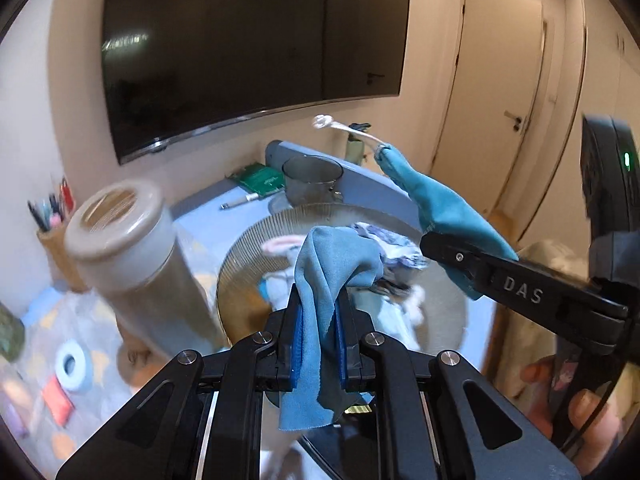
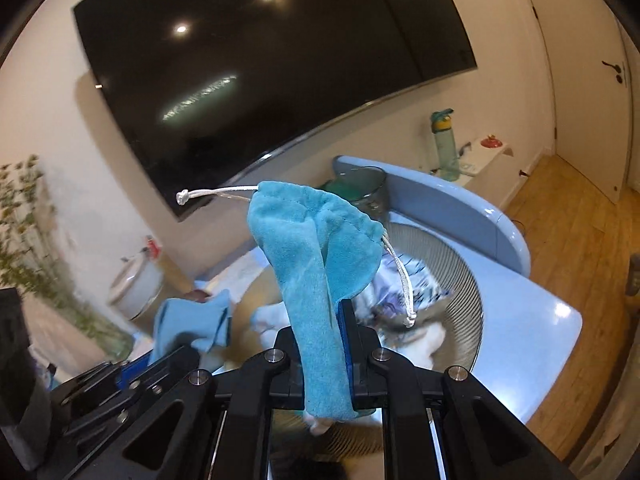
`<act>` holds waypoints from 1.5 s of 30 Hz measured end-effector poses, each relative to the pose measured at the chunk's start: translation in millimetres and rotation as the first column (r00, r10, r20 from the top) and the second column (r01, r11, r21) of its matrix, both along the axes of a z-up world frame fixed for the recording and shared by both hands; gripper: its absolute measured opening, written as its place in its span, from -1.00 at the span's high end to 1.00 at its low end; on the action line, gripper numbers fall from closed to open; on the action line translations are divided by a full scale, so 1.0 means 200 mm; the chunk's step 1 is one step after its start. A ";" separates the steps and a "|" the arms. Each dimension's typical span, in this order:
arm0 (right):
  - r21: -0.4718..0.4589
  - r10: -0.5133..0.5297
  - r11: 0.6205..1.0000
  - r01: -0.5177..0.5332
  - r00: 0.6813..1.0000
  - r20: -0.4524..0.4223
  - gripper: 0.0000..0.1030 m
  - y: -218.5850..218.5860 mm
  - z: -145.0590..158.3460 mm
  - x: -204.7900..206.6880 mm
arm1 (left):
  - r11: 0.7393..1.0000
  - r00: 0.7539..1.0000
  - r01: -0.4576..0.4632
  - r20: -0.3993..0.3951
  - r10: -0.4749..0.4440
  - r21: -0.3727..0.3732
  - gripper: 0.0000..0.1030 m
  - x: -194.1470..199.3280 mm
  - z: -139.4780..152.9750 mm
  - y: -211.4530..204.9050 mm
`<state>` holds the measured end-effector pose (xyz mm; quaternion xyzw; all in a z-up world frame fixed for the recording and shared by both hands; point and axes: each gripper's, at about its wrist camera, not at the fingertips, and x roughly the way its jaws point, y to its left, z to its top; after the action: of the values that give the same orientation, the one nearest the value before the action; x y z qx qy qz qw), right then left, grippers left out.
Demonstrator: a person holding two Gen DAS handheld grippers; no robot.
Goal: Organize soft objects
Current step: 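Carry the pouch and cloth to the glass bowl and release them, then bring both grippers back to the table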
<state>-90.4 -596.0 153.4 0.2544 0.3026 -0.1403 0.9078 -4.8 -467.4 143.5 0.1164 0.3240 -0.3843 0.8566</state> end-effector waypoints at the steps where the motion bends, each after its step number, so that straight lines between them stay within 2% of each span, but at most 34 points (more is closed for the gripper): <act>1: -0.013 -0.005 1.000 0.005 1.000 -0.014 0.77 -0.02 -0.01 0.03 | 1.000 1.000 -0.004 0.019 0.004 0.012 0.78 -0.01 -0.01 -0.02; 3: -0.048 -0.017 0.999 0.014 0.997 -0.069 0.71 -0.05 -0.06 0.09 | 0.998 0.998 -0.011 0.055 0.007 0.059 0.75 0.00 -0.06 -0.09; 4: -0.049 0.005 0.999 -0.010 0.995 -0.096 0.71 -0.06 -0.09 0.13 | 0.997 0.999 -0.008 0.043 0.005 0.075 0.75 0.01 -0.10 -0.11; 6: 0.000 0.050 0.999 -0.051 0.988 -0.148 0.67 -0.09 -0.15 0.16 | 0.996 1.000 -0.010 0.006 0.010 0.094 0.34 0.04 -0.15 -0.13; 7: 0.041 0.065 0.997 -0.059 0.983 -0.169 0.62 -0.12 -0.18 0.15 | 0.995 1.000 -0.014 -0.003 0.014 0.102 0.30 0.04 -0.17 -0.12; 8: 0.073 0.069 0.996 -0.057 0.980 -0.186 0.41 -0.14 -0.21 0.13 | 0.994 1.000 -0.015 0.002 0.015 0.104 0.21 0.02 -0.18 -0.12; 9: 0.094 0.054 0.995 -0.035 0.977 -0.207 0.00 -0.17 -0.23 0.10 | 0.994 1.000 -0.018 0.012 0.016 0.108 0.12 0.00 -0.17 -0.11; 10: 0.098 0.035 0.995 -0.013 0.975 -0.221 -0.16 -0.18 -0.24 0.08 | 0.993 1.000 -0.013 0.022 0.010 0.116 0.07 -0.03 -0.17 -0.11; 12: 0.093 0.008 0.996 0.011 0.979 -0.202 -0.21 -0.21 -0.23 -0.02 | 0.993 0.999 0.019 0.037 -0.024 0.115 -0.38 -0.09 -0.14 -0.09; 14: 0.100 0.010 0.995 0.009 0.982 -0.187 -0.21 -0.22 -0.20 -0.08 | 0.994 0.996 0.028 0.078 -0.037 0.105 -0.42 -0.16 -0.10 -0.06; 17: 0.128 0.019 0.992 0.000 0.989 -0.148 -0.26 -0.19 -0.14 -0.19 | 0.994 0.994 0.054 0.085 -0.063 0.097 -0.42 -0.25 -0.03 0.03; 20: 0.119 0.030 0.993 -0.015 0.991 -0.127 -0.33 -0.14 -0.10 -0.25 | 0.996 0.990 0.058 0.123 -0.067 0.071 -0.43 -0.33 0.08 0.21; 22: 0.121 0.038 0.992 -0.025 0.994 -0.103 -0.43 -0.09 -0.07 -0.31 | 0.998 0.991 0.040 0.125 -0.045 0.042 -0.44 -0.37 0.14 0.37; 25: 0.115 0.047 0.993 -0.040 0.997 -0.059 -0.57 0.00 -0.02 -0.38 | 0.992 0.998 0.031 0.063 -0.024 -0.118 -0.48 -0.42 0.26 0.72; 26: 0.108 0.054 0.993 -0.048 0.997 -0.046 -0.59 0.02 -0.01 -0.40 | 0.989 0.998 0.022 0.058 -0.013 -0.145 -0.56 -0.43 0.28 0.81; 28: 0.087 0.047 0.995 -0.044 0.998 -0.035 -0.59 0.08 0.01 -0.42 | 0.983 0.995 -0.026 0.087 0.043 -0.182 -0.61 -0.49 0.35 1.03; 31: 0.084 0.072 0.994 -0.071 0.997 -0.011 -0.60 0.19 0.05 -0.44 | 0.979 0.990 -0.051 0.119 0.076 -0.198 -0.61 -0.53 0.42 1.29; 34: 0.083 0.122 0.989 -0.124 0.992 0.030 -0.72 0.33 0.09 -0.42 | 0.959 0.975 -0.112 0.160 0.157 -0.261 -0.71 -0.55 0.48 1.58; 35: 0.072 0.139 0.987 -0.141 0.990 0.036 -0.82 0.39 0.10 -0.41 | 0.949 0.966 -0.144 0.170 0.197 -0.279 -0.89 -0.55 0.48 1.68; 36: 0.064 0.158 0.985 -0.160 0.987 0.035 -0.83 0.47 0.08 -0.38 | 0.938 0.954 -0.184 0.175 0.242 -0.295 -0.99 -0.55 0.48 1.78; 39: 0.053 0.259 0.965 -0.258 0.966 -0.003 -0.83 0.72 0.01 -0.28 | 0.911 0.937 -0.275 0.127 0.326 -0.307 -0.99 -0.47 0.42 1.99; 41: 0.043 0.339 0.940 -0.337 0.940 -0.031 -0.83 0.89 -0.05 -0.21 | 0.893 0.919 -0.353 0.073 0.386 -0.281 -0.99 -0.39 0.30 2.09; 45: 0.033 0.513 0.858 -0.513 0.852 -0.103 -0.83 1.26 -0.25 -0.04 | 0.835 0.841 -0.536 0.008 0.541 -0.128 -0.98 -0.20 -0.08 2.21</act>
<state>-99.3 -343.8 102.8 0.1585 0.4084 0.0939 0.8940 -45.4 -25.5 127.7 -0.0231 0.3011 -0.1443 0.9423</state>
